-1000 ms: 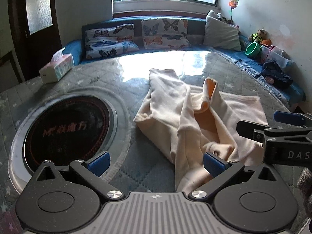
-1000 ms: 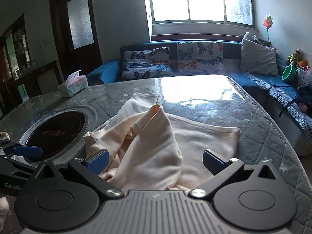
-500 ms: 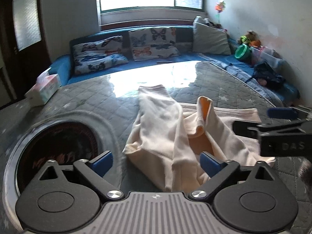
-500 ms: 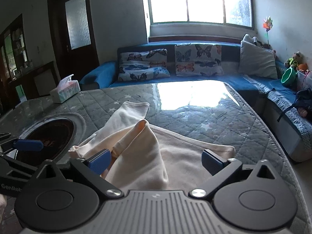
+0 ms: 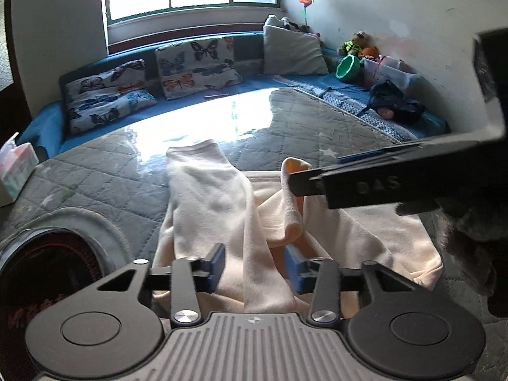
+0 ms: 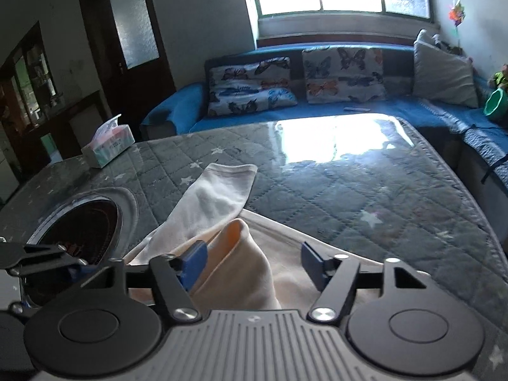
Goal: Fold clothes
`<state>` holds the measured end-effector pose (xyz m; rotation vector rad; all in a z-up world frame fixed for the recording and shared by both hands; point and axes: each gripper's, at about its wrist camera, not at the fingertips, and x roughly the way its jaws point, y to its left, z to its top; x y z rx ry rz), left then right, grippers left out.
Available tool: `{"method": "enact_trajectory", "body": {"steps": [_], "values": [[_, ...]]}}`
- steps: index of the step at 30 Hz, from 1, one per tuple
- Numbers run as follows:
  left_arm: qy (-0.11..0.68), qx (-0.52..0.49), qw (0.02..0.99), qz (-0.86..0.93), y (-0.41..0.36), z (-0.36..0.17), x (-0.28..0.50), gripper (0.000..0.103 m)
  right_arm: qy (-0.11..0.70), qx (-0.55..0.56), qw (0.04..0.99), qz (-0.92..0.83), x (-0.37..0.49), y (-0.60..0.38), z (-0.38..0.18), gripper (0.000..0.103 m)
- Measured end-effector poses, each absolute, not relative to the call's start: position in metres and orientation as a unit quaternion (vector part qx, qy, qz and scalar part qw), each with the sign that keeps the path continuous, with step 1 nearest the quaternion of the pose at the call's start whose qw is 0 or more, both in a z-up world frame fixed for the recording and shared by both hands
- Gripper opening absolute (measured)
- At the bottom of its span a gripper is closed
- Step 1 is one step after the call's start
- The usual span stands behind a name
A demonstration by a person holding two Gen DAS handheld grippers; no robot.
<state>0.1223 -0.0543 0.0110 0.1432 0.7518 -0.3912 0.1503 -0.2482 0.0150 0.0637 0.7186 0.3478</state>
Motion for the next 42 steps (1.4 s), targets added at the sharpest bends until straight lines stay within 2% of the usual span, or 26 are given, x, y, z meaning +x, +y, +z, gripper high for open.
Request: {"method": "enact_trajectory", "body": {"steps": [3, 5, 6, 8, 10, 12, 31, 42], "values": [[0.368, 0.068, 0.907, -0.195, -0.052, 0.007, 0.126, 0.024, 0.362, 0.032, 0.914, 0.179, 0.161, -0.244, 0.009, 0.054], [0.367, 0.068, 0.907, -0.196, -0.05, 0.006, 0.126, 0.015, 0.371, 0.034, 0.909, 0.187, 0.165, -0.243, 0.005, 0.039], [0.365, 0.067, 0.908, -0.196, -0.048, 0.006, 0.125, 0.011, 0.375, 0.035, 0.906, 0.191, 0.166, -0.242, 0.003, 0.036], [0.362, 0.062, 0.91, -0.194, -0.044, 0.007, 0.123, 0.007, 0.381, 0.036, 0.903, 0.196, 0.167, -0.241, -0.001, 0.022], [0.359, 0.053, 0.912, -0.189, -0.039, 0.009, 0.121, 0.005, 0.375, 0.037, 0.906, 0.193, 0.162, -0.245, 0.003, 0.014], [0.355, 0.047, 0.915, -0.185, -0.034, 0.012, 0.117, 0.004, 0.367, 0.037, 0.91, 0.188, 0.156, -0.25, 0.007, 0.01], [0.321, -0.005, 0.94, -0.112, 0.039, 0.044, 0.043, 0.003, 0.294, 0.062, 0.945, 0.126, 0.068, -0.325, 0.052, 0.008], [0.343, -0.039, 0.933, -0.1, 0.074, 0.041, -0.011, 0.003, 0.287, 0.078, 0.951, 0.088, -0.005, -0.364, 0.058, 0.008]]}}
